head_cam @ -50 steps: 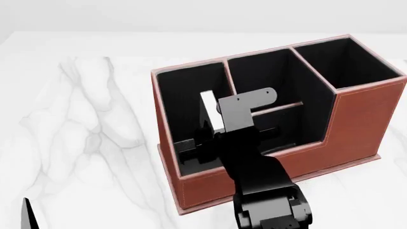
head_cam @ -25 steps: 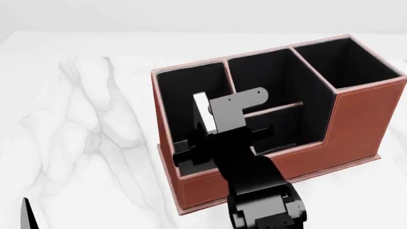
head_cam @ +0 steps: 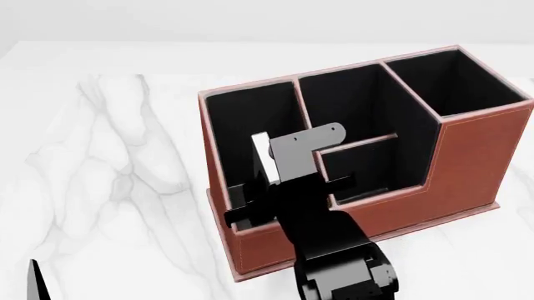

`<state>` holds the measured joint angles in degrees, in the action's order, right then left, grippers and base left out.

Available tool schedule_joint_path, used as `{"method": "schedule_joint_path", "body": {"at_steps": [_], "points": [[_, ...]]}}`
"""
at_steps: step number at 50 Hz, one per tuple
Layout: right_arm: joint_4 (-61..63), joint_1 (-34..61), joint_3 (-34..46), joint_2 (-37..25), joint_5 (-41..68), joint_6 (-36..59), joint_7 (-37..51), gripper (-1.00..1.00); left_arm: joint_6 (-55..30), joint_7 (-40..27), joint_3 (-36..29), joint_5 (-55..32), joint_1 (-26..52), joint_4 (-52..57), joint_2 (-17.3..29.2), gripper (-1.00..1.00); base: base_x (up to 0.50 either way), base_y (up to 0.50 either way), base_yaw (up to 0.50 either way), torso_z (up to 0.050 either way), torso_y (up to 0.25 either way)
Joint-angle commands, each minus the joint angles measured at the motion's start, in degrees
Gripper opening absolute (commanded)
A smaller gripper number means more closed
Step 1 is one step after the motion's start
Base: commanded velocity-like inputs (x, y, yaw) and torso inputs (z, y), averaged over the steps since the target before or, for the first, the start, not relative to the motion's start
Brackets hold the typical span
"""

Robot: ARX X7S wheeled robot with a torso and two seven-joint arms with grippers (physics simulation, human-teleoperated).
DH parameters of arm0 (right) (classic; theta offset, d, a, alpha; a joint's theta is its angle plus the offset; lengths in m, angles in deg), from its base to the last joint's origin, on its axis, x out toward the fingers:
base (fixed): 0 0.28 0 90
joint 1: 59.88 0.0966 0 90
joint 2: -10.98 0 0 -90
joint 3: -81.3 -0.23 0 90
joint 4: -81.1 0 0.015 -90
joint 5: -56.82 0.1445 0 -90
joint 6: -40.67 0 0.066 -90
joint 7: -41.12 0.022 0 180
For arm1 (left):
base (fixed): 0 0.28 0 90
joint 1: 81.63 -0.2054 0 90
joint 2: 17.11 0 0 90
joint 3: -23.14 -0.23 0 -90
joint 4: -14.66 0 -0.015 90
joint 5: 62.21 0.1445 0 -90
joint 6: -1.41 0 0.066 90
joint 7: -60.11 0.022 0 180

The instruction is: Pick up the book and place it in the left compartment of the caddy.

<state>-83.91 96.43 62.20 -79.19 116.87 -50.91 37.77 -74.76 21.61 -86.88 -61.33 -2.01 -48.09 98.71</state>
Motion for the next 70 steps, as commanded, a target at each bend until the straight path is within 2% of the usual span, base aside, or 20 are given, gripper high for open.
{"method": "schedule_joint_path", "body": {"at_steps": [1, 29, 70], "points": [[0.1, 0.6, 2.4, 0.2, 2.2, 0.0, 1.0, -1.0, 0.4, -0.1, -0.1, 0.0, 0.0, -0.3, 0.1, 1.0, 0.0, 0.0, 0.0, 0.0, 0.0], [0.1, 0.9, 7.8, 0.2, 6.9, -0.9, 1.6, -1.0, 0.2, -0.4, -0.1, -0.3, 0.1, -0.1, 0.3, 1.0, 0.0, 0.0, 0.0, 0.0, 0.001], [2.9, 7.1, 14.7, 0.2, 13.4, 4.6, 5.8, -1.0, 1.1, -0.6, -0.4, -1.0, 0.3, -1.1, 0.6, 1.0, 0.0, 0.0, 0.0, 0.0, 0.001]]}}
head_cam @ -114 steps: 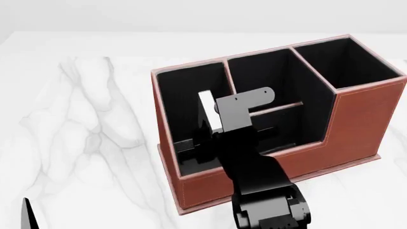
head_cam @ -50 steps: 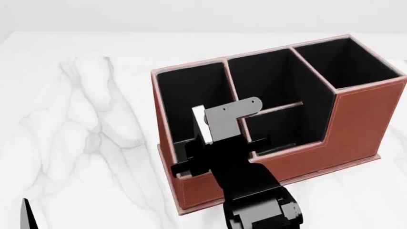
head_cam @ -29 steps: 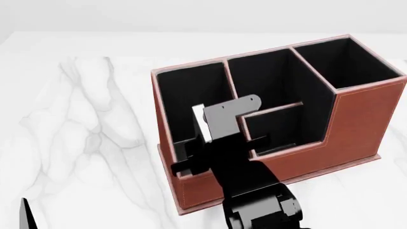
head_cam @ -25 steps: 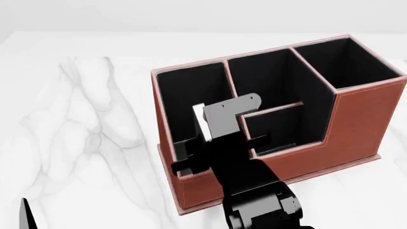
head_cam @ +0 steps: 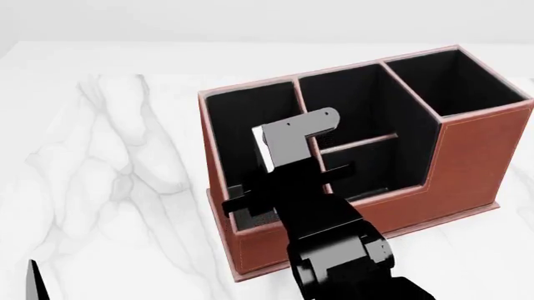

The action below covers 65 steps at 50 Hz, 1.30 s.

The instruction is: Pick up the book and place it in the left compartment of the caddy.

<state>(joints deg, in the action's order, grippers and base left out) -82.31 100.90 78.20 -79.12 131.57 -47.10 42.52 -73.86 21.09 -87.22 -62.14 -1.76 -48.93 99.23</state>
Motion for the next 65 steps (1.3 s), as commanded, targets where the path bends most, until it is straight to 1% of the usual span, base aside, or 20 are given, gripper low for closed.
{"method": "schedule_joint_path", "body": {"at_steps": [1, 17, 32, 47, 65], "points": [[1.4, 2.7, -1.2, 0.1, -1.2, 0.7, 1.0, -1.0, 0.3, -0.1, 0.0, -0.2, 0.0, -0.2, 0.1, 1.0, 0.0, 0.0, 0.0, 0.0, 0.0], [2.5, 6.9, -0.2, 0.1, 0.5, 4.6, 3.1, -1.0, 0.5, -0.2, 0.1, -0.5, -0.1, -0.2, 0.4, 1.0, 0.0, 0.0, 0.0, 0.0, 0.001], [1.9, 7.1, 0.0, 0.1, 1.9, 6.7, 3.3, -1.0, 0.7, -0.2, -0.2, -0.6, 0.2, -0.8, 0.4, 1.0, 0.0, 0.0, 0.0, 0.001, 0.001], [2.4, 8.1, 0.3, 0.1, 4.7, 7.3, 1.6, -1.0, 0.9, -0.1, -0.4, -0.8, 0.4, -1.2, 0.4, 1.0, 0.0, 0.0, 0.0, 0.0, 0.001], [1.7, 6.1, 1.0, 0.1, 7.3, 5.8, -1.1, -1.0, 0.8, -0.4, -0.5, -0.6, 0.6, -1.6, 0.4, 1.0, 0.0, 0.0, 0.0, 0.001, 0.001]]}}
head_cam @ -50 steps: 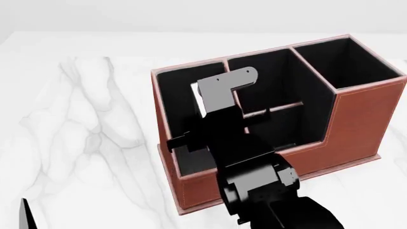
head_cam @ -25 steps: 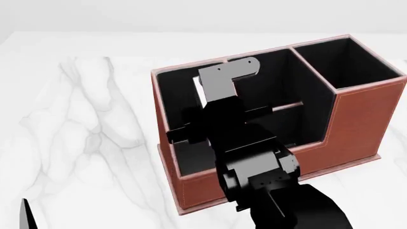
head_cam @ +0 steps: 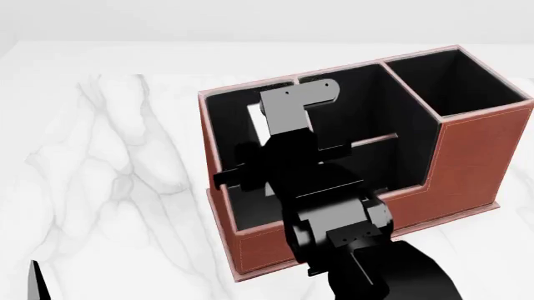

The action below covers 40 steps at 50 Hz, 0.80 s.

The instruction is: Pick up the book and place it in the left compartment of the caddy.

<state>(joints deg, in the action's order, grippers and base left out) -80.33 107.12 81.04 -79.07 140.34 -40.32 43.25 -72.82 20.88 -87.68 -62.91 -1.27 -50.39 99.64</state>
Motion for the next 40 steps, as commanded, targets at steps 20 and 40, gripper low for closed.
{"method": "schedule_joint_path", "body": {"at_steps": [20, 40], "points": [[-0.5, 0.2, -1.6, 0.1, -1.1, -2.3, -2.0, -1.0, -2.6, -1.2, 0.0, 1.9, 0.1, 0.8, -0.2, 1.0, 0.0, 0.0, 0.0, 0.0, -0.034], [-0.5, 0.7, -1.7, 0.1, -1.8, -3.0, -2.0, -1.0, -0.4, -1.1, -0.1, 1.0, 0.1, 0.0, 0.0, 1.0, 0.0, 0.0, 0.0, 0.0, -0.058]]}}
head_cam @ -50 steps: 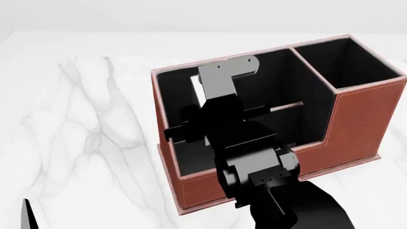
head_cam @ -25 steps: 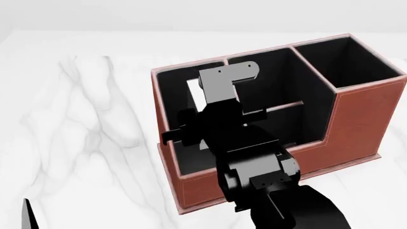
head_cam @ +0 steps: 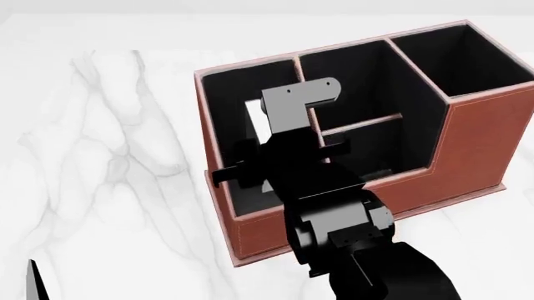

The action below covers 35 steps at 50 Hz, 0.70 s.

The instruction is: Pick up the book and place it in the left compartment of the caddy.

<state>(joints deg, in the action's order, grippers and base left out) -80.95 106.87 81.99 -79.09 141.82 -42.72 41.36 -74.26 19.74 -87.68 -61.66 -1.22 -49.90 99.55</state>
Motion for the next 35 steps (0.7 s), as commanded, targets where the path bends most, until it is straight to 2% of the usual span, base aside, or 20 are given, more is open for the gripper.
{"method": "schedule_joint_path", "body": {"at_steps": [1, 19, 29, 35], "points": [[0.2, 1.0, -2.7, 0.1, -3.2, -0.6, 0.0, -1.0, 1.1, 0.0, -0.1, -0.3, 0.0, -0.5, 0.1, 1.0, 0.0, 0.0, 0.0, 0.0, 0.0], [0.3, -0.1, -2.8, 0.1, -3.5, -7.0, -0.6, -1.0, -0.3, -0.3, -0.6, 1.0, 0.2, -0.6, -0.1, 1.0, 0.0, 0.0, 0.0, 0.0, 0.001], [0.6, -0.8, -2.6, 0.1, -3.9, -8.7, -0.8, -1.0, -0.1, -0.5, -0.3, 0.9, 0.2, -0.2, 0.1, 1.0, 0.0, 0.0, 0.0, 0.0, -0.137], [0.5, -1.0, -2.7, 0.1, -4.2, -8.8, -0.8, -1.0, 0.8, -0.4, -0.4, 0.4, 0.2, -0.5, 0.2, 1.0, 0.0, 0.0, 0.0, 0.0, -0.037]]}}
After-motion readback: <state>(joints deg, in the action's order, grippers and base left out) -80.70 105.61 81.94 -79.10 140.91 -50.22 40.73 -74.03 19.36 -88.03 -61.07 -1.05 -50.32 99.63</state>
